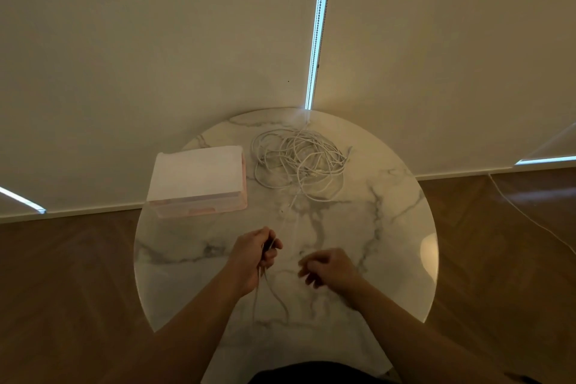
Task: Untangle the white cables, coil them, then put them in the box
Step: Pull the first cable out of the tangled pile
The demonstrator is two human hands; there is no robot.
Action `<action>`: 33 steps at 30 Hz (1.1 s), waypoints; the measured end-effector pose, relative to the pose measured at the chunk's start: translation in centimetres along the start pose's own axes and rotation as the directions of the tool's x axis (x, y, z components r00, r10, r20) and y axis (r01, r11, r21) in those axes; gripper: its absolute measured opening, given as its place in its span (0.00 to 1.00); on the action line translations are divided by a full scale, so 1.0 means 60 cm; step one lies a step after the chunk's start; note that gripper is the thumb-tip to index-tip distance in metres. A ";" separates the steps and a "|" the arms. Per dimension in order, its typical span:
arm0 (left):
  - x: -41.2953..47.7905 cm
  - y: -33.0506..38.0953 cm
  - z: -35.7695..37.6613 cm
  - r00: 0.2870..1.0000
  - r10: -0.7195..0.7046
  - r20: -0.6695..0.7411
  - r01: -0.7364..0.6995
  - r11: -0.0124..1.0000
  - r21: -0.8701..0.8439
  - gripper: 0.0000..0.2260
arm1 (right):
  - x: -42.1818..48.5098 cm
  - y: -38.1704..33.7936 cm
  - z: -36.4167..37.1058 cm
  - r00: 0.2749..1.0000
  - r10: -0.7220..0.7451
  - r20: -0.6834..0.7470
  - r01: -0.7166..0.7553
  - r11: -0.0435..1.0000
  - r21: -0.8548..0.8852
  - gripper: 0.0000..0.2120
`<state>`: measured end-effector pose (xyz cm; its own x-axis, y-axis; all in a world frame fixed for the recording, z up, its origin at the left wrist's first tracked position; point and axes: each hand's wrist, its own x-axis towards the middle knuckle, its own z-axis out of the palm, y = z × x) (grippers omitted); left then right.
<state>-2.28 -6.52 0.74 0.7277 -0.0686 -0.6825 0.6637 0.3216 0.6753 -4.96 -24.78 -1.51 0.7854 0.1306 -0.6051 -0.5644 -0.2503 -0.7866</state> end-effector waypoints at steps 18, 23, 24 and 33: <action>-0.040 -0.004 -0.029 0.968 0.032 0.249 -0.078 0.981 0.177 0.14 | 0.074 -0.091 -0.003 0.988 0.152 0.015 -0.116 0.684 0.720 0.06; -0.041 0.001 -0.019 0.960 0.069 0.271 -0.099 0.990 0.099 0.14 | 0.059 -0.125 -0.024 0.997 -0.081 0.015 0.039 0.629 0.776 0.05; -0.040 0.004 -0.014 0.958 0.080 0.276 -0.110 0.989 0.094 0.15 | 0.058 -0.131 -0.027 0.997 -0.076 0.005 0.045 0.643 0.764 0.04; -0.038 0.012 0.006 0.946 0.073 0.316 -0.093 0.994 0.048 0.15 | 0.064 -0.133 -0.039 0.991 0.066 -0.118 0.025 0.769 0.639 0.10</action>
<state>-3.37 -6.46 2.88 0.7916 -0.3401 -0.5076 0.6006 0.2806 0.7487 3.15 -24.52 2.71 0.7708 -0.0002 -0.6371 -0.5768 0.4242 -0.6981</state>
